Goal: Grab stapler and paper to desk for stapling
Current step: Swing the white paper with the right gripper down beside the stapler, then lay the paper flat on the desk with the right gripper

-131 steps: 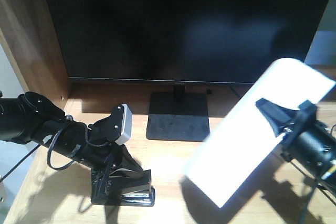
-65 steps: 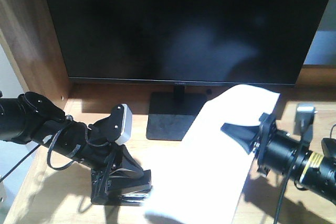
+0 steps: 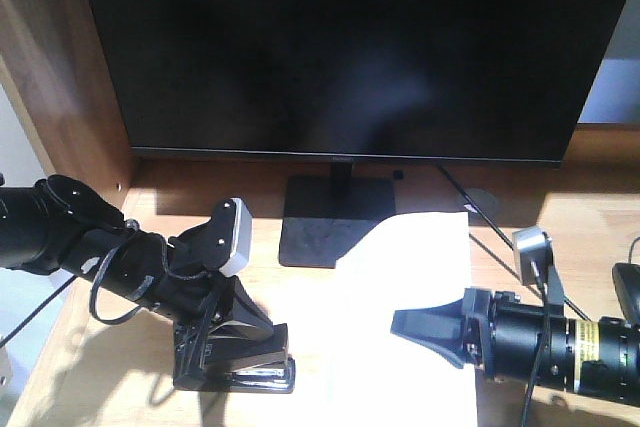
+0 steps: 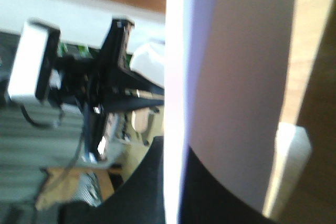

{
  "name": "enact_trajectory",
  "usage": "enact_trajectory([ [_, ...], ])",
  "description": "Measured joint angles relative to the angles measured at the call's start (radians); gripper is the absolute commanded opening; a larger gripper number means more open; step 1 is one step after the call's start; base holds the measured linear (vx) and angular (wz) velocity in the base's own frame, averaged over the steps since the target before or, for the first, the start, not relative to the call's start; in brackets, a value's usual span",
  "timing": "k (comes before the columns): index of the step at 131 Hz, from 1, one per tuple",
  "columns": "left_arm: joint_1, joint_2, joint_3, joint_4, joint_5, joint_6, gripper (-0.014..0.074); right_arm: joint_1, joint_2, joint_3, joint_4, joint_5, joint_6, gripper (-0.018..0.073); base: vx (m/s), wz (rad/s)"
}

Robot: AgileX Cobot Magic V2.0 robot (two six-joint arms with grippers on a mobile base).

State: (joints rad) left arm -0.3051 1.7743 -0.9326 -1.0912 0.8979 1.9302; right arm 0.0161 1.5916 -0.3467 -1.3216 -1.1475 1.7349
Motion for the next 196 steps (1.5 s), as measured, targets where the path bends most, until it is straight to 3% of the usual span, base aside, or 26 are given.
enact_trajectory([
  [36,0.000,0.000,0.000,0.000,0.000,0.000,-0.0006,0.000,0.000,-0.002,-0.132,0.180,-0.122,-0.0003,0.00,0.00],
  [59,0.000,0.000,0.000,0.000,0.000,0.000,-0.0006,0.000,0.000,-0.002,-0.142,0.248,-0.244,-0.0003,0.00,0.00],
  [80,0.000,0.000,0.000,0.000,0.000,0.000,-0.0006,0.000,0.000,-0.002,-0.105,0.245,-0.356,-0.0003,0.00,0.00],
  [112,0.000,0.000,0.000,0.000,0.000,0.000,-0.0006,0.000,0.000,-0.002,-0.047,0.166,-0.406,-0.0003,0.00,0.00],
  [151,0.000,0.000,0.000,0.000,0.000,0.000,-0.0006,0.000,0.072,-0.002,0.004,0.117,-0.399,-0.0003,0.00,0.00],
  [196,0.000,0.000,0.000,0.000,0.000,0.000,-0.0006,0.000,0.219,-0.006,0.136,0.009,-0.397,-0.0003,0.00,0.00],
])
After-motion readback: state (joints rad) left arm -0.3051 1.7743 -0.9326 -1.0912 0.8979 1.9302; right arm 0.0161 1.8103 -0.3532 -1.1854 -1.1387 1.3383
